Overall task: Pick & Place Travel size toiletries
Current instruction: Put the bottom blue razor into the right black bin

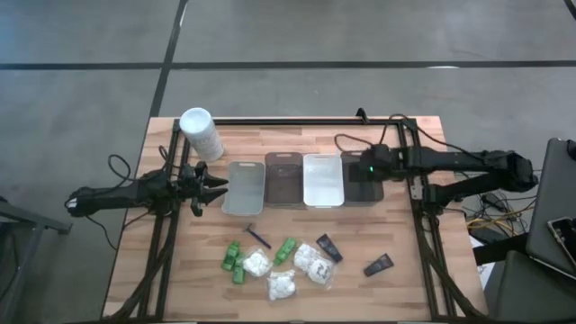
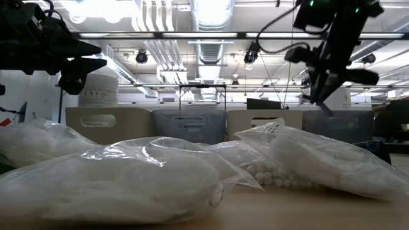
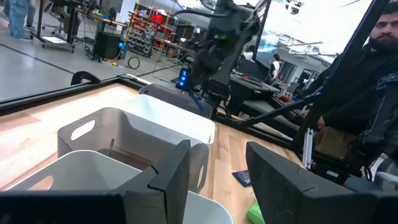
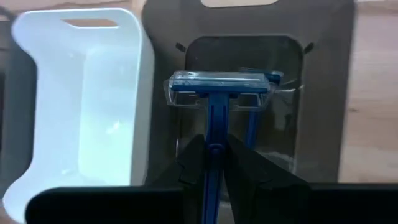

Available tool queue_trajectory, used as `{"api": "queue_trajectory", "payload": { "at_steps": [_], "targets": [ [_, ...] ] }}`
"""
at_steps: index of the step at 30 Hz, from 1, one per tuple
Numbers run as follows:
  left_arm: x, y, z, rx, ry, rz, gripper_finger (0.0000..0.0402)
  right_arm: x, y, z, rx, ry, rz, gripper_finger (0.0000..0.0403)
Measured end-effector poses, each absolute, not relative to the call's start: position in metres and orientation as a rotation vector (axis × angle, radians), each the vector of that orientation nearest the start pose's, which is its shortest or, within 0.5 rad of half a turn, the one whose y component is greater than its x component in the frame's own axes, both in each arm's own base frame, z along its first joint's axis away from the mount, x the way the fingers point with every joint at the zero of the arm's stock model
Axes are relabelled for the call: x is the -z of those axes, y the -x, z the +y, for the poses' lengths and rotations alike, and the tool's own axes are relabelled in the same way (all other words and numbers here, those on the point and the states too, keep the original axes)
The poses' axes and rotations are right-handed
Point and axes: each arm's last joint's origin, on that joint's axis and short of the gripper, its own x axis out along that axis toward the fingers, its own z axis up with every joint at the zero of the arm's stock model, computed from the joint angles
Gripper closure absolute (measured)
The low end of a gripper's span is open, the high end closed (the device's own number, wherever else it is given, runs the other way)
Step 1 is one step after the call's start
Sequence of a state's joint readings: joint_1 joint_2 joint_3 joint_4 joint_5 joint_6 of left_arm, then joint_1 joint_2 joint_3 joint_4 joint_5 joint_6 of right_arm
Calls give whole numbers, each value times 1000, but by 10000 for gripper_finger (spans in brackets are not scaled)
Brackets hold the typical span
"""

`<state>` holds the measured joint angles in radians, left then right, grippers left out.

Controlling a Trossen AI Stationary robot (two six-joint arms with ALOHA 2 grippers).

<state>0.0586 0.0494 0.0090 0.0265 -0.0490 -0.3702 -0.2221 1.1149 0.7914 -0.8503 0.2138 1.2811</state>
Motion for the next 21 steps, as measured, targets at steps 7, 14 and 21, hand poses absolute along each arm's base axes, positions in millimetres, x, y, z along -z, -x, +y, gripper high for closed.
{"api": "queue_trajectory", "payload": {
  "at_steps": [7, 14, 21],
  "targets": [
    [-165, -100, 7, -109, 370, -6, 241, -211, -187, -72, 1030, -1138, 786, 366],
    [-165, -100, 7, -109, 370, -6, 241, -181, -187, -93, 1059, -1167, 924, 365],
    [-165, -100, 7, -109, 370, -6, 241, -165, -202, -103, 992, -1181, 927, 365]
  ]
}}
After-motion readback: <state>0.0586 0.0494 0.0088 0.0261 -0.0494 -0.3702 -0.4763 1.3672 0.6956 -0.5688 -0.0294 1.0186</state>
